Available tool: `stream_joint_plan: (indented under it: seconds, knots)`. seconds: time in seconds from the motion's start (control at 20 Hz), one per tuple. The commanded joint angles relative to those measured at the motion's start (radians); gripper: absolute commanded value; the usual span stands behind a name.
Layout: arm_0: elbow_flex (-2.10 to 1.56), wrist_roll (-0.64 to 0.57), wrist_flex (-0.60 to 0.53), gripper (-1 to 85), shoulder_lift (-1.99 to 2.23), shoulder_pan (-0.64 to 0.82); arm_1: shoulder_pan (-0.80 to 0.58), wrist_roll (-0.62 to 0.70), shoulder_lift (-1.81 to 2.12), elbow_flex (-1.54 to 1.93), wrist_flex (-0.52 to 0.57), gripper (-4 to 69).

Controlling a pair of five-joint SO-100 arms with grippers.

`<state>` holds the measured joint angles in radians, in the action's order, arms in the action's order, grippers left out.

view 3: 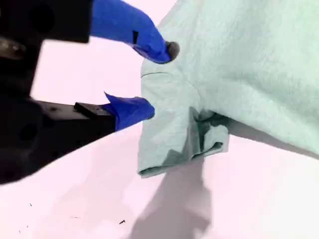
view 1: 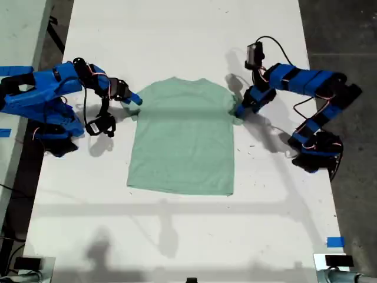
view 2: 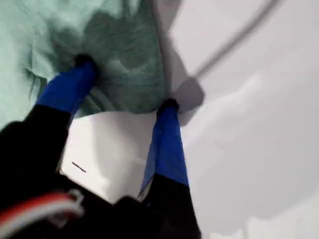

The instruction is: Fold tshirt

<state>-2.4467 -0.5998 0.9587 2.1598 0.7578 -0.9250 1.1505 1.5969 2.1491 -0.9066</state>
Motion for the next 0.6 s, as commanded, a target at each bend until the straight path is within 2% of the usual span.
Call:
stream_joint_plan:
  seconds: [0.0,0.1,0.2,0.55]
  knots:
    - [0.011,0.009,-0.006,15.2,0.028,0.012,-0.017,0.029,-0.035,-0.091,-0.048,4.3]
    - [0.015,0.009,0.002,15.1,0.035,0.014,-0.015,0.018,-0.009,-0.098,-0.075,-1.4]
    - [0.025,0.011,0.015,15.0,0.037,0.018,-0.012,0.021,0.064,-0.126,-0.141,-1.4]
    - [0.061,0.011,0.052,15.0,0.038,0.02,-0.049,0.066,0.308,-0.442,-0.557,-1.4]
